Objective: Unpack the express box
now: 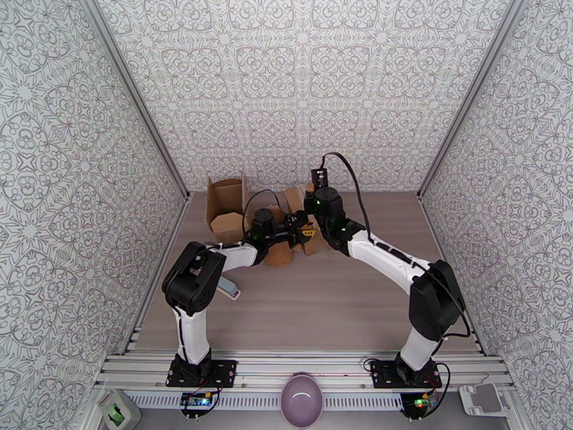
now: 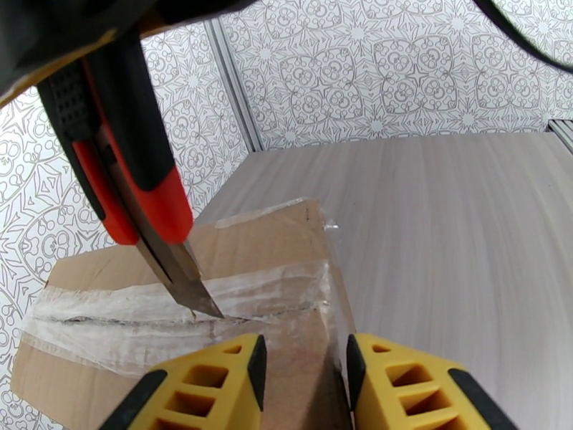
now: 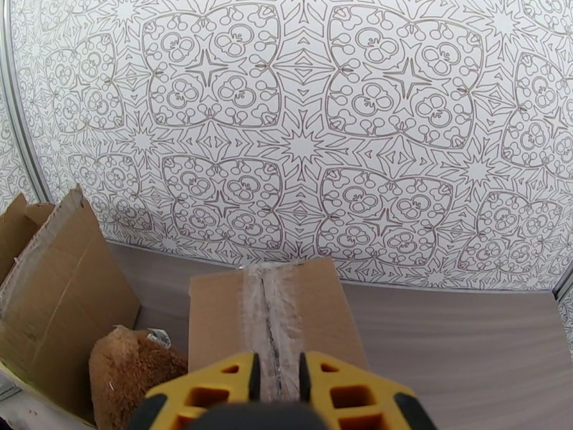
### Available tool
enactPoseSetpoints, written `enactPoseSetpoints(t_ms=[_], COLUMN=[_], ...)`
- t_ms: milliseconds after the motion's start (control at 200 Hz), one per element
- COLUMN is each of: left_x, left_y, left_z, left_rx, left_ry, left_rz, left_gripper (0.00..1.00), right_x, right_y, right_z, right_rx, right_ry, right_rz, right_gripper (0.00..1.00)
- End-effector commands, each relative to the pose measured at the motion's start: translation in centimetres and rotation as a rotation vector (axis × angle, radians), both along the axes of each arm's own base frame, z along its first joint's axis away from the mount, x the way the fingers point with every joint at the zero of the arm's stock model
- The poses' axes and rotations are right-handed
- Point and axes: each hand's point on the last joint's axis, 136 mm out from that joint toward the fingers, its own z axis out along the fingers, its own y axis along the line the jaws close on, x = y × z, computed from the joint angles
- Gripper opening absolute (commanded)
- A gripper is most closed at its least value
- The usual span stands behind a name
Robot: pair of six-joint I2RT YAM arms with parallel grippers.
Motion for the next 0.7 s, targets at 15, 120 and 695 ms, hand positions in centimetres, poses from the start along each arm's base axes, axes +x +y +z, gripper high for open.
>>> enactPoseSetpoints(t_ms=[15,120,695], left_x=[-0.5,-0.8,-0.4], left_y=[0.5,0.6,0.6], left_z=[-3.0,-3.1,-3.9], left_rx=[0.018,0.019,0.046], left_ry=[0.107,0.106,0.139], left_rz=[-0.026,-0.035,-0.03], left_gripper=[0.38,0.38,0.39], right_x=[-0.2,-0.3,-0.6], right_y=[-1.1,-1.8,-2.2], right_z=[-2.3,-2.3,-1.3], right_rx=[-0.053,-0.043,-0.042], right_ry=[0.05,0.051,0.039], right_rz=[-0.018,-0.038,-0.023], right_gripper=[0.0,0.0,0.0])
